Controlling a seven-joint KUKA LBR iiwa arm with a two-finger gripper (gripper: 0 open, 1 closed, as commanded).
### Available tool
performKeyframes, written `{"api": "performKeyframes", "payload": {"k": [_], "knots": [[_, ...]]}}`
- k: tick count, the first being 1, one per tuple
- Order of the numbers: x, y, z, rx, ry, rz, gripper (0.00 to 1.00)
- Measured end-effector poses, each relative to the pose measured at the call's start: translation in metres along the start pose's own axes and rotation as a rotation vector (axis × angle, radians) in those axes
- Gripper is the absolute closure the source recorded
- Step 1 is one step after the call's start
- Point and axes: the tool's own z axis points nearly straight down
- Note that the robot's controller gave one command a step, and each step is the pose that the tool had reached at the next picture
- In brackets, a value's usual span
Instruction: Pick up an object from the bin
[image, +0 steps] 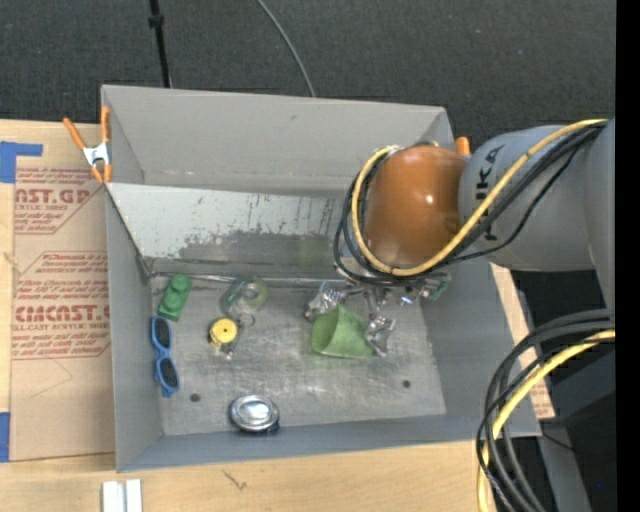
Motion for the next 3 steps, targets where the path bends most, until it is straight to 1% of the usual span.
{"api": "performKeyframes", "payload": {"k": [1, 2, 3], "knots": [[0.000, 0.000, 0.000, -0.002, 0.002, 0.000, 1.00], [-0.001, 0.000, -0.001, 0.004, -0.003, -0.118, 1.00], [-0.033, 0.016, -0.155, -0.002, -0.025, -0.384, 1.00]]}}
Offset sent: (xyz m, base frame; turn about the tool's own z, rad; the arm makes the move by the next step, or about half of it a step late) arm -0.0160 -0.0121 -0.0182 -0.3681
